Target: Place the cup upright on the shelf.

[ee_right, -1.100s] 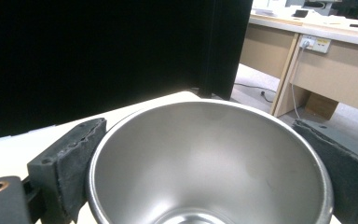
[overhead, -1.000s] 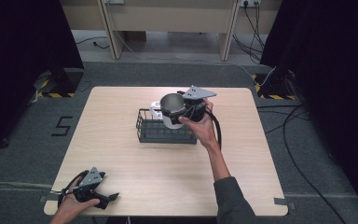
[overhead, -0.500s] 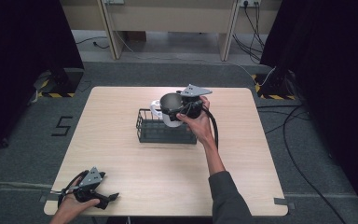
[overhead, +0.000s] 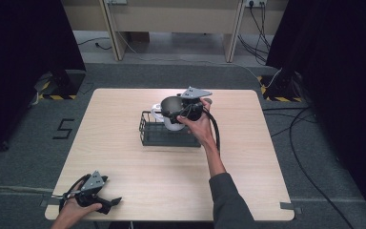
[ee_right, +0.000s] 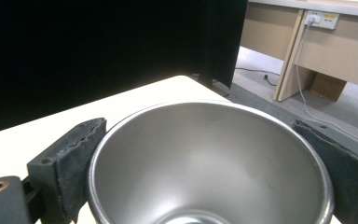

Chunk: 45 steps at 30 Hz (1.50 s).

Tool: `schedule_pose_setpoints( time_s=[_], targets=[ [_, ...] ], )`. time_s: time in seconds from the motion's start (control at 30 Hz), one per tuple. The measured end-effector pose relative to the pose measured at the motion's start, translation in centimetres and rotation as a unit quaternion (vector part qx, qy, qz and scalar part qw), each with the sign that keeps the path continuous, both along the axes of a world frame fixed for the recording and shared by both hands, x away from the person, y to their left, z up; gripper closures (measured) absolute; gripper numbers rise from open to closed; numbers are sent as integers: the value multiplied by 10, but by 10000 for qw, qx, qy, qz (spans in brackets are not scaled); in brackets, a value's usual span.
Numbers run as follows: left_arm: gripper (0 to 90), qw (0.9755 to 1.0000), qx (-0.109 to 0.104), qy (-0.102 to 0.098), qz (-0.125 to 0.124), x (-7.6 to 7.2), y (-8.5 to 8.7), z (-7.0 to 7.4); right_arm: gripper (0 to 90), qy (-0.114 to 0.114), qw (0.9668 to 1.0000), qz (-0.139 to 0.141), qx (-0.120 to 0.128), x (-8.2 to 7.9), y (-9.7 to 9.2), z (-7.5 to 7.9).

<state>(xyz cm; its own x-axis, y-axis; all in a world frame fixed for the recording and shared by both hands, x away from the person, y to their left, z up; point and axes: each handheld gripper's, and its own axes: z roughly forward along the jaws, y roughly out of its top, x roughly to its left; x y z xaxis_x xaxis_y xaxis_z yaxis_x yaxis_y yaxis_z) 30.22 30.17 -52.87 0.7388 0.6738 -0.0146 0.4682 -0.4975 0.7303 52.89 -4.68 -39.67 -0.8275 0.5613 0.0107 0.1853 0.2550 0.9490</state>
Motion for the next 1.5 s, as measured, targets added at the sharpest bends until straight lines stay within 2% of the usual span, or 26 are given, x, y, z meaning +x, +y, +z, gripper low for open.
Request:
schedule_pose_setpoints(
  time_s=[0.17, 0.33, 0.47, 0.63, 0.83, 0.93, 1.5],
  targets=[
    [0, 10000, 0, -6, 5, 0, 0, 0, 62, 25, 9999, 40, -143, 0, 2, -5],
    [0, 10000, 2, 4, -2, 0, 0, 0, 60, 81, 9998, 9, -170, 0, 2, -11],
    [0, 10000, -1, 4, 0, 0, 0, 0, 59, 70, 9994, 12, -329, -1, 4, -13],
    [0, 10000, -5, -3, 7, 0, 0, 0, 59, 103, 9992, -13, -383, -1, 4, -16],
    [0, 10000, -3, 5, 2, 0, 0, 0, 58, 144, 9994, -64, -309, -2, 1, -19],
    [0, 10000, -1, -2, 6, 0, 0, 0, 58, 171, 9990, -55, -414, -3, 1, -20],
    [0, 10000, 0, 5, 0, 0, 0, 0, 55, 248, 9983, -111, -513, -5, -2, -21]
  ],
)
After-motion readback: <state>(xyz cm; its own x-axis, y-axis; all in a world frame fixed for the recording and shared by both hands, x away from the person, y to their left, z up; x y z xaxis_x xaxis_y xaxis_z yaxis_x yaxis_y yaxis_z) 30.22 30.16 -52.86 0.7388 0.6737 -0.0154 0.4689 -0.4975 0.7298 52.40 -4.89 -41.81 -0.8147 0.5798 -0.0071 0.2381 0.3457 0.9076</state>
